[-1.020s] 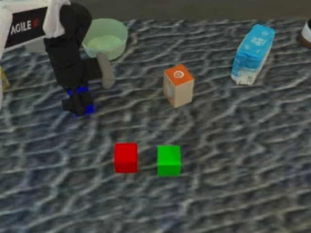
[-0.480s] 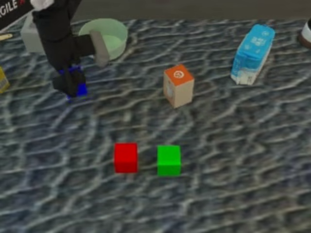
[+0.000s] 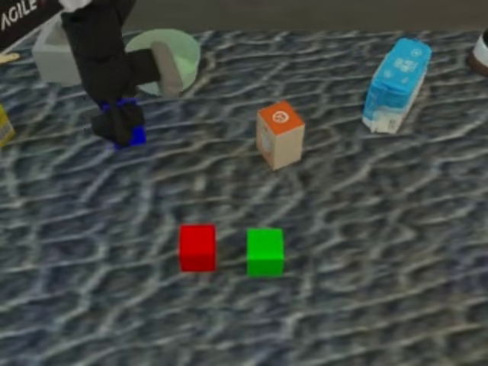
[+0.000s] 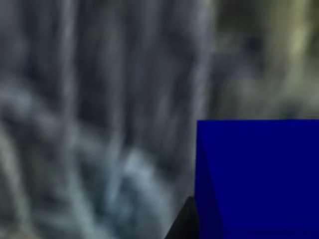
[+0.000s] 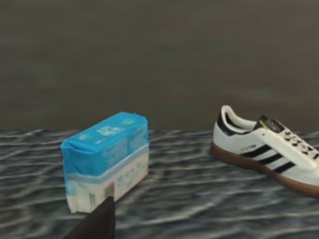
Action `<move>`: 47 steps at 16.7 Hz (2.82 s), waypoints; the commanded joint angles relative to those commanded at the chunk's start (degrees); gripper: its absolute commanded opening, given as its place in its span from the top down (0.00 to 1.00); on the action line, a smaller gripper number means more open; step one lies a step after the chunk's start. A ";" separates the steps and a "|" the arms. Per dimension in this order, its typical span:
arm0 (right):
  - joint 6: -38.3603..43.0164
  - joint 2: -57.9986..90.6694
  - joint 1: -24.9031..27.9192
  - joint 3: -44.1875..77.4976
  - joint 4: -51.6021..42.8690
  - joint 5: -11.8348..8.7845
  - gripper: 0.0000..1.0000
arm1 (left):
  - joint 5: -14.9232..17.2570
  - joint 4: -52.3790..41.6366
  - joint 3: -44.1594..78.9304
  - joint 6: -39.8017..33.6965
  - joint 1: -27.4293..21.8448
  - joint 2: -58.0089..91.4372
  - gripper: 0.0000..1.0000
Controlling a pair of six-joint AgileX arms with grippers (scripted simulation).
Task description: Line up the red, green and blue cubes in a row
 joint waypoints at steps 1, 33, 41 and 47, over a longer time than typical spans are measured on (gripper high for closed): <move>0.00 0.00 0.00 0.00 0.00 0.00 0.00 | -0.03 -0.43 0.82 -0.97 -1.91 0.31 1.00; 0.00 0.00 0.00 0.00 0.00 0.00 0.00 | 0.12 7.06 -1.14 -18.44 -36.13 5.69 0.77; 0.00 0.00 0.00 0.00 0.00 0.00 0.00 | 0.12 7.06 -1.14 -18.44 -36.13 5.69 0.17; 0.00 0.00 0.00 0.00 0.00 0.00 0.00 | 0.12 7.06 -1.14 -18.44 -36.13 5.69 0.00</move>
